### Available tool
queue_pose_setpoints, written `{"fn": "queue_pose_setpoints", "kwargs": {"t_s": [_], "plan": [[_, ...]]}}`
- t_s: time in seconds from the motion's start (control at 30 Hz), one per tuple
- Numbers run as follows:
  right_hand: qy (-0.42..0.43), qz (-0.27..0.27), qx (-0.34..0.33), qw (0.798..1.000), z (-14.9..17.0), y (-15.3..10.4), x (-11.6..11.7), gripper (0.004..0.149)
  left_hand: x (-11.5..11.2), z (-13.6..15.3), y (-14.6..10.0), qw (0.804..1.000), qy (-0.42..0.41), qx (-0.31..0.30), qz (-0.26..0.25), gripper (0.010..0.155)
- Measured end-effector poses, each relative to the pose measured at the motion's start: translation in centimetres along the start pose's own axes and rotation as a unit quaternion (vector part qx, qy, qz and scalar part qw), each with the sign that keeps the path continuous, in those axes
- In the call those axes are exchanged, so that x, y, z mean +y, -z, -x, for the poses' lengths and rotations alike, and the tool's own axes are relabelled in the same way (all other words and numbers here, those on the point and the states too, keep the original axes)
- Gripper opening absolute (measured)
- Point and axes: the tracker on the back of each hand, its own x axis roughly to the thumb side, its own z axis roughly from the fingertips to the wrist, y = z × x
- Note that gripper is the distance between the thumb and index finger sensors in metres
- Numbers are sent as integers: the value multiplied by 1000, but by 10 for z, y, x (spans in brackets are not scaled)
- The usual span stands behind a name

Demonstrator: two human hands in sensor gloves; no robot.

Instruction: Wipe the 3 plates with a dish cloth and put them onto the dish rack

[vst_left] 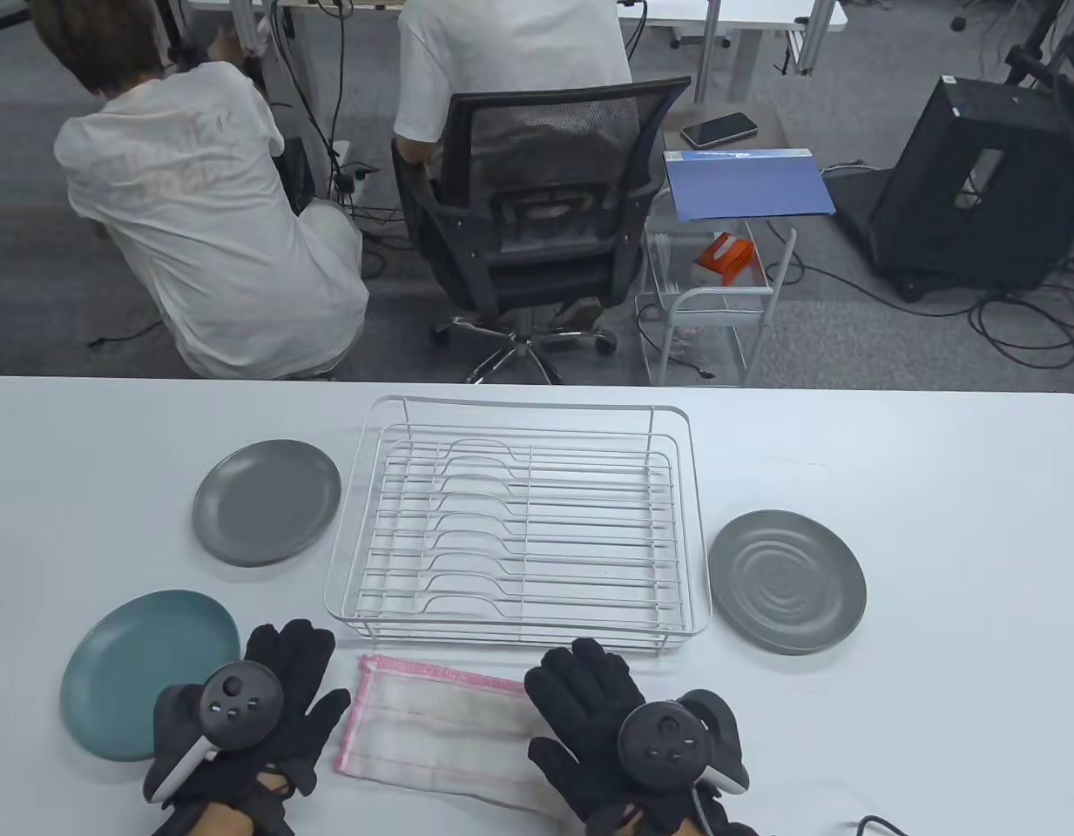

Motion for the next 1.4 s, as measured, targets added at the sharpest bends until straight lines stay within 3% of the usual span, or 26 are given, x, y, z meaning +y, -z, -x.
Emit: {"fn": "queue_pose_setpoints", "kwargs": {"t_s": [0.4,0.6,0.7,0.83,0.93,1.03,1.27,1.4], "plan": [[2,25,-9,1000,0,2,-2,68,2,0,0,1000,-15,-10,-7,67],[-6,19,-25,999,-11,12,13,68,1,0,-1,1000,-17,-13,-6,67],[-27,-22,-35,999,-23,21,32,69,1,0,-1,1000,-18,-13,-3,67],[-93,-123,-36,987,-40,36,64,71,-1,1,-1,1000,-19,-14,1,66],[-176,-225,-3,958,-42,49,89,76,-4,3,0,1000,-19,-12,10,66],[-223,-275,37,935,-34,51,109,88,-5,4,0,1000,-19,-10,12,66],[-248,-302,112,914,-20,47,117,78,-5,4,0,1000,-19,-10,8,65],[-284,-279,90,913,-25,49,119,68,-5,4,-1,1000,-14,-8,8,65]]}}
